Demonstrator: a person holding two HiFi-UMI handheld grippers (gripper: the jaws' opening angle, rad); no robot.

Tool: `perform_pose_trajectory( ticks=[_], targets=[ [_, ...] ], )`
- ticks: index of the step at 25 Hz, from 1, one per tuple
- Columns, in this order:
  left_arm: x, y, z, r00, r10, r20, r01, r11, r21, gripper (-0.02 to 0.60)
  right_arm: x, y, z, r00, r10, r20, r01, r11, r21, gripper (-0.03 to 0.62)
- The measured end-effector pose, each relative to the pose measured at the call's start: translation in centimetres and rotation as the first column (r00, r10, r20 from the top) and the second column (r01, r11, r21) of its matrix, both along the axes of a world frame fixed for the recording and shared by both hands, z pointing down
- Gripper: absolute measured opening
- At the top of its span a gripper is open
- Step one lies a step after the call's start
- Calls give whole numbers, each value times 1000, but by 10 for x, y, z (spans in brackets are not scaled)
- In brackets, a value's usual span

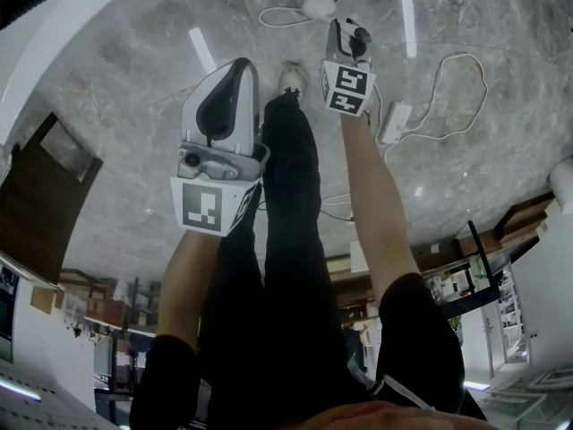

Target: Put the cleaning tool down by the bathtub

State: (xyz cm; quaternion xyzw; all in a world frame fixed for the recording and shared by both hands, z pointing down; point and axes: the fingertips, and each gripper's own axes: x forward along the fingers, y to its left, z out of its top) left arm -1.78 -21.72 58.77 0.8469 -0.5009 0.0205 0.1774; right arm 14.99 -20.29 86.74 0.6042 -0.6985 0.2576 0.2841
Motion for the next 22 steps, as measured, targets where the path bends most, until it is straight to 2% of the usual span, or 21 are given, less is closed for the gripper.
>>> perform_pose_trajectory(
  ticks=[22],
  targets=[
    [3, -11, 2, 1000, -13, -10, 13, 1000, 3, 9, 2, -72, 15, 1000, -9, 15, 9, 1000, 10, 91]
  ],
)
